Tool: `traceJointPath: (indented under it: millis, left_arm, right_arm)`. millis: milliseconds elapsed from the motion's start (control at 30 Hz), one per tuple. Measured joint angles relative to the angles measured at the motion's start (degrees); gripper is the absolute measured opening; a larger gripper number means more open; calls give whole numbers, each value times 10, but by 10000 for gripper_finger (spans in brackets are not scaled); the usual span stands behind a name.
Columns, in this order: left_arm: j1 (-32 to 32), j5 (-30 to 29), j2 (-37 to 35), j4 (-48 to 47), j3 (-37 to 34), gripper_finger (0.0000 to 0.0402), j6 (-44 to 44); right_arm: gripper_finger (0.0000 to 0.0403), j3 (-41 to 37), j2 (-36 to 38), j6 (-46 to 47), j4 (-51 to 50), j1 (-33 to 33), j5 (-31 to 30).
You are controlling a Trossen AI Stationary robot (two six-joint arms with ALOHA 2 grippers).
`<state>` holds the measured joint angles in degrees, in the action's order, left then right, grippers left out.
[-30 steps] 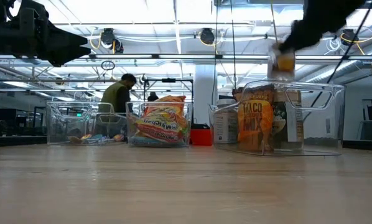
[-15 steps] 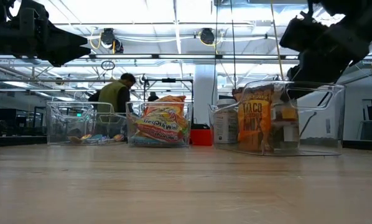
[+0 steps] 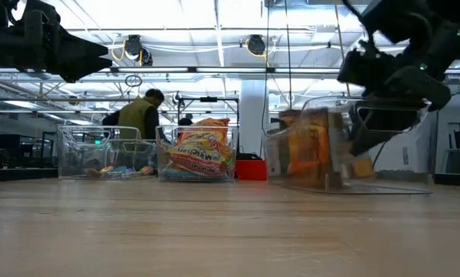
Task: Pick & Place Food Item
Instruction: Put the brown seasoning bottle into the bottom right transparent bin, then return to Home Position
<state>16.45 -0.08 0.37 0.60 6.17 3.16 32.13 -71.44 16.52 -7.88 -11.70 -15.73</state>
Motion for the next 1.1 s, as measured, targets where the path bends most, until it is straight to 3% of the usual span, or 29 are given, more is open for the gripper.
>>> traceJointPath:
  millis: [133,233,567,1100]
  left_arm:
    - [0,0,0,0,0,283,0]
    - [0,0,0,0,0,283,0]
    - [0,0,0,0,0,283,0]
    - [0,0,0,0,0,283,0]
  right_arm:
    - [228,1,0,-1,8,1,9]
    - [240,0,0,1,13,1,10]
    - [174,-1,5,-27,32,0,11]
    - [202,1,165,-29,30,0,10]
